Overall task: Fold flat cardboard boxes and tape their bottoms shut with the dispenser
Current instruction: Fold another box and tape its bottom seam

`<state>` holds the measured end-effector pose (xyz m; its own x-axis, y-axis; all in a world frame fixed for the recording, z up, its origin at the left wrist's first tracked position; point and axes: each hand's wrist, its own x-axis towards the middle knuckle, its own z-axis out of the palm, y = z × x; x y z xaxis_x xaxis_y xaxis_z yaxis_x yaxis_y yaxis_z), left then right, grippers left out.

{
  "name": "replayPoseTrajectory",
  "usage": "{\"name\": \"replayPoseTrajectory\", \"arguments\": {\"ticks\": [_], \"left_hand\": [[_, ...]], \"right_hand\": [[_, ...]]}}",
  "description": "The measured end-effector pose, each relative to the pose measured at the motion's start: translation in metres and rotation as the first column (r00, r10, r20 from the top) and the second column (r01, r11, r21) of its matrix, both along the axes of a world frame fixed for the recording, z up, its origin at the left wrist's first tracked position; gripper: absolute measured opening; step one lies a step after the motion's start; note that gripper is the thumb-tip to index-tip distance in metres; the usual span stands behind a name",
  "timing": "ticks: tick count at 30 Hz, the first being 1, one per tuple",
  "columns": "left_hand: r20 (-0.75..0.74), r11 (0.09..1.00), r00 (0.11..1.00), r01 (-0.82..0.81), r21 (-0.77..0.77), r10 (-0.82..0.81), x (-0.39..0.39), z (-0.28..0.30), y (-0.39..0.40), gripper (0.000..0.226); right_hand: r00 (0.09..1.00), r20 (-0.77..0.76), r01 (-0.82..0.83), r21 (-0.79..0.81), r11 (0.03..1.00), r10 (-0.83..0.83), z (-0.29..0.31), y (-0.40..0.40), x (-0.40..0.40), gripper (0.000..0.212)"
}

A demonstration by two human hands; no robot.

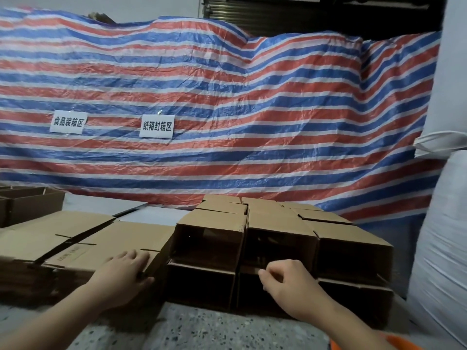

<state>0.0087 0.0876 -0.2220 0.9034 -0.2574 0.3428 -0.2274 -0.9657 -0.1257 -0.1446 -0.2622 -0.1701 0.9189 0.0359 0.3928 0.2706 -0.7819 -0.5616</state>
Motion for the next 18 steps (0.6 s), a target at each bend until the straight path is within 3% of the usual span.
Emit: {"name": "replayPoseTrajectory", "arguments": {"ticks": [6,9,12,18], "left_hand": [[0.107,1.0,0.994,0.01,0.008,-0.011,-0.016,0.009,0.0,0.045],[0.297,0.965,0.954,0.114,-0.235,-0.041,-0.028,0.036,-0.003,0.033],[0.468,0.807,0.882,0.317,-0.498,-0.058,-0.051,0.079,-0.013,0.023],[0.727,0.671,0.659,0.63,-0.391,-0.195,-0.104,0.159,-0.044,0.031]], "right_hand": [[0.999,-0.029,-0.023,-0.011,1.0,0.022,-0.002,0.004,-0.008,0.044],[0.999,-0.037,-0.026,0.009,1.0,0.026,0.002,0.003,-0.009,0.044],[1.0,-0.028,-0.003,0.071,0.997,0.005,0.011,0.003,-0.009,0.041],[0.986,0.133,0.057,0.297,0.953,-0.1,0.055,0.009,-0.014,0.036]]}}
